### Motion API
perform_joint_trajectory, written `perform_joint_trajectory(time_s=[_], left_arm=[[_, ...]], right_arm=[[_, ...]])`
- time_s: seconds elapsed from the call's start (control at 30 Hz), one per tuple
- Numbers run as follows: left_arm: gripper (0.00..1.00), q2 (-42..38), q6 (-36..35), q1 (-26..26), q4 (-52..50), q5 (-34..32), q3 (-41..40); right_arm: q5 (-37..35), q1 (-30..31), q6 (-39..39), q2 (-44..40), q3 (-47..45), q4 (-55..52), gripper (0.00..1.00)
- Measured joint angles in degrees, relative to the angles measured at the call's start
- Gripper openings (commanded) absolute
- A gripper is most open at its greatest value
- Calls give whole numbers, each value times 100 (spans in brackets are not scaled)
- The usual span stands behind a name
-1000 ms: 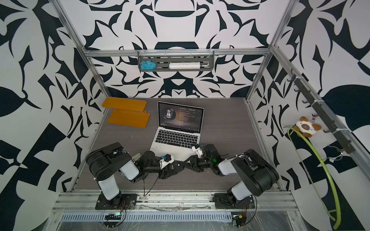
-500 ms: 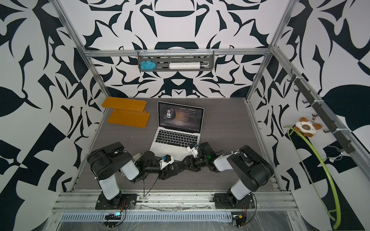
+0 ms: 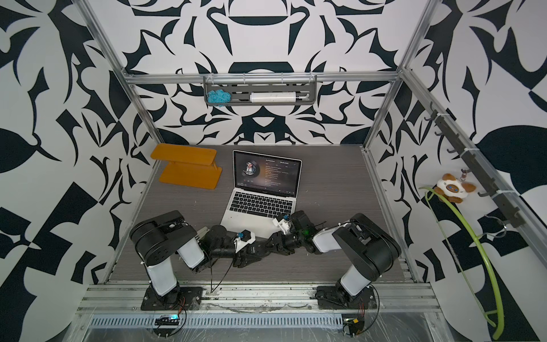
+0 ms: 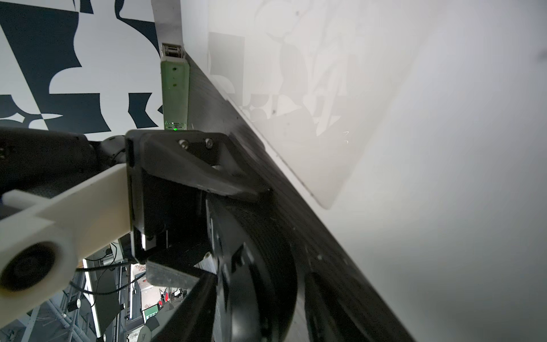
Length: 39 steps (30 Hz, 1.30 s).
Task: Remove the wireless mouse receiver from the laptop
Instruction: Close the lid on the mouse.
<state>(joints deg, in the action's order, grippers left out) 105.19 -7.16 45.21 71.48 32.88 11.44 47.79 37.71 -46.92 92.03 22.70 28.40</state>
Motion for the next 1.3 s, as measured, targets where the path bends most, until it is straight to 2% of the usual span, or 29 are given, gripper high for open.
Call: perform_joint_trajectory(time_s=[0.27, 0.77, 1.1, 1.3], left_arm=[[0, 0, 31, -22, 31, 42, -22], [0, 11, -2, -22, 46, 42, -33], [0, 11, -120, -70, 98, 31, -85], [0, 11, -195, -118, 168, -26, -151]], right_arm=[[-33, 72, 9, 0, 20, -92, 44], [-42, 109, 131, 76, 136, -210, 42], [-55, 162, 413, 247, 455, -627, 40], [-188, 254, 706, 332, 817, -1211, 43]])
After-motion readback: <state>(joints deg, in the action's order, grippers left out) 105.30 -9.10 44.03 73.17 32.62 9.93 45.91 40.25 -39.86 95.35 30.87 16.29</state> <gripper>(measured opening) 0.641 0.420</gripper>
